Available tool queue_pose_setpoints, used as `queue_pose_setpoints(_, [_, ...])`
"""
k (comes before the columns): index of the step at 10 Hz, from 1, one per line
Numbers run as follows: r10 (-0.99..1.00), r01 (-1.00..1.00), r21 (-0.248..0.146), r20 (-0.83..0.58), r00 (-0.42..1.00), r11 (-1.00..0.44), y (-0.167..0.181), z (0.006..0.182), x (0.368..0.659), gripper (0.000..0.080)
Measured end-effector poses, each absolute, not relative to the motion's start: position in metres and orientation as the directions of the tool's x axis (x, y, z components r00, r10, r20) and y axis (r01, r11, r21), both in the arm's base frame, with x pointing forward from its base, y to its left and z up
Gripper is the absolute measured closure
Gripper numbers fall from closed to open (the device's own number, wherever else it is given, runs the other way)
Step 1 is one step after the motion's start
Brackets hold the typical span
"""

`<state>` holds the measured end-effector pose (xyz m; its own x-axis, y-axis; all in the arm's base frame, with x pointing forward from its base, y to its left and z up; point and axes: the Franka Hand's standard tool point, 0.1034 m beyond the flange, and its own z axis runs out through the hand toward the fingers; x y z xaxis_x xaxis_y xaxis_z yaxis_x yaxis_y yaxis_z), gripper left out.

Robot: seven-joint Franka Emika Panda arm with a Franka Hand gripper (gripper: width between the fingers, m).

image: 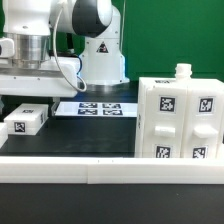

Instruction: Assemble cabinet

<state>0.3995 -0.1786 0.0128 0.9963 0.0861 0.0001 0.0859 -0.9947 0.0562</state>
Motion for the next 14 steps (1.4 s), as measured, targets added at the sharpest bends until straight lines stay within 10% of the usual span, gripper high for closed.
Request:
queue_pose_setpoints(2, [0.086, 0.086, 0.056, -0.001, 0.996, -0.995, -0.179, 0.012, 0.399, 0.0235])
queue_pose_setpoints(9, [0.086, 0.085, 0.055, 0.000, 0.996, -0.995, -0.177, 0.014, 0.399, 0.0235])
queue_pose_setpoints(14, [0.011, 0.010, 0.015, 0.087, 0.996, -1.000, -0.129, 0.092, 0.424, 0.0233])
